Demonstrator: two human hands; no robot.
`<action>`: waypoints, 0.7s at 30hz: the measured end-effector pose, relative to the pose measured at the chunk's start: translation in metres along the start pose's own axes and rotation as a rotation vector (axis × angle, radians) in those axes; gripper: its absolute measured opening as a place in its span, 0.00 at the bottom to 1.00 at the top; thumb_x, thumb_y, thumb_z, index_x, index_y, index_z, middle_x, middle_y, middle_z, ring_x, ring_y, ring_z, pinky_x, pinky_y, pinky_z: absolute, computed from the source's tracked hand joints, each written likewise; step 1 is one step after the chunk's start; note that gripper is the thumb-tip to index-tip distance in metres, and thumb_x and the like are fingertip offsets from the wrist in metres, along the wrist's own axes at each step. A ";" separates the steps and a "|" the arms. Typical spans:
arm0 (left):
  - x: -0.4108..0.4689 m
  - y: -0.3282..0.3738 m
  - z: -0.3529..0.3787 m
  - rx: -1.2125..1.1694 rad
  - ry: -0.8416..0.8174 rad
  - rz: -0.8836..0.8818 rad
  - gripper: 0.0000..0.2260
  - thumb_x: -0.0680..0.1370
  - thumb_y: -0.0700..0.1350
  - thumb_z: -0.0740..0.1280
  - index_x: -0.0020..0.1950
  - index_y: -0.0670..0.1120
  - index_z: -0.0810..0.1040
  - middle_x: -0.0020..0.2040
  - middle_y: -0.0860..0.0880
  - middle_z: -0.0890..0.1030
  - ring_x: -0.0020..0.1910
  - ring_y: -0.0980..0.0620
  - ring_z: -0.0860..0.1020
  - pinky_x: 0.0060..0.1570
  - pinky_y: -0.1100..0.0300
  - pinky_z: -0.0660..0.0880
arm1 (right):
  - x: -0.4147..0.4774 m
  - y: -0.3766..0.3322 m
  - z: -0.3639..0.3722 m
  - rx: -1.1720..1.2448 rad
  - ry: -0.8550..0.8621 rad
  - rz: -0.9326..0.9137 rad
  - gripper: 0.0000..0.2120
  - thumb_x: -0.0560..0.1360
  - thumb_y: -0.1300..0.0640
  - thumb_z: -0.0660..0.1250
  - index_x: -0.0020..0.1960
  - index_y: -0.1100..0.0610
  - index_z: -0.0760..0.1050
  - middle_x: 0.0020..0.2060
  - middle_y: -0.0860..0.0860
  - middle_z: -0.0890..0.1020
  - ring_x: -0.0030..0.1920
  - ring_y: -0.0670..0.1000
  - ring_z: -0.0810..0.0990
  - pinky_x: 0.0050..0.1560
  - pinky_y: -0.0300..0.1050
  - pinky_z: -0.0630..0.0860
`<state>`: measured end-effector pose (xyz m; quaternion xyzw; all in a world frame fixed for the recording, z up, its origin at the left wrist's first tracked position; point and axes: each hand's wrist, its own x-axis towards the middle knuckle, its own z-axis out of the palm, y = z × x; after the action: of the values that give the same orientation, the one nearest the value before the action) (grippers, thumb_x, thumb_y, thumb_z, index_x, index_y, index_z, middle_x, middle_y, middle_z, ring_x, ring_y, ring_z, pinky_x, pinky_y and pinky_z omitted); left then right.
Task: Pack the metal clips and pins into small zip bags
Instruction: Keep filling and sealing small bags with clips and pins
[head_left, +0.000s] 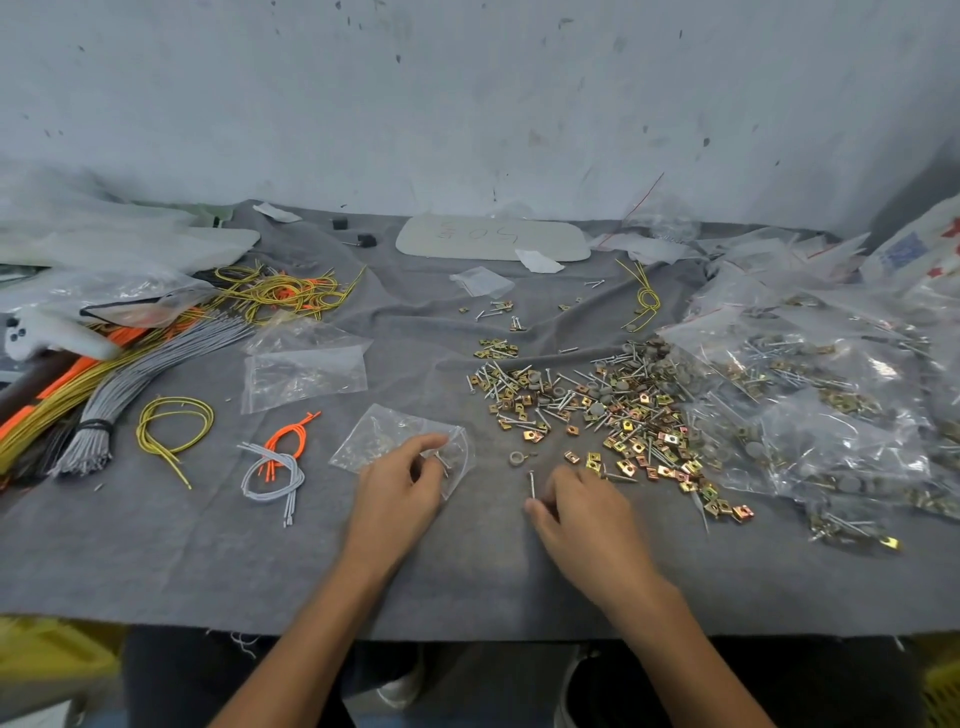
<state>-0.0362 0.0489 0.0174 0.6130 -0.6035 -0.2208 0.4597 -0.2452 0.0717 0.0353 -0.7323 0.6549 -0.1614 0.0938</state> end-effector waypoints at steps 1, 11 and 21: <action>0.000 0.000 0.000 0.004 -0.001 -0.002 0.13 0.79 0.41 0.65 0.59 0.52 0.84 0.30 0.58 0.77 0.30 0.59 0.74 0.36 0.64 0.70 | -0.001 -0.001 0.001 -0.014 -0.004 -0.009 0.10 0.82 0.46 0.60 0.53 0.53 0.72 0.51 0.50 0.77 0.52 0.52 0.75 0.53 0.48 0.72; -0.003 0.004 -0.002 -0.013 -0.011 -0.005 0.16 0.75 0.49 0.62 0.58 0.53 0.84 0.30 0.61 0.77 0.30 0.60 0.74 0.34 0.68 0.68 | 0.005 -0.006 0.006 -0.028 0.068 0.013 0.09 0.83 0.49 0.57 0.55 0.53 0.72 0.52 0.49 0.77 0.53 0.52 0.76 0.52 0.47 0.72; -0.004 0.010 -0.004 -0.026 -0.035 -0.038 0.20 0.71 0.48 0.60 0.59 0.52 0.84 0.31 0.51 0.80 0.33 0.57 0.78 0.44 0.57 0.77 | 0.016 -0.065 0.018 0.124 0.027 -0.144 0.10 0.83 0.51 0.57 0.55 0.57 0.72 0.53 0.53 0.77 0.54 0.56 0.77 0.52 0.50 0.72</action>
<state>-0.0388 0.0551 0.0269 0.6145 -0.5968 -0.2480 0.4525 -0.1770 0.0630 0.0433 -0.7681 0.5904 -0.2179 0.1180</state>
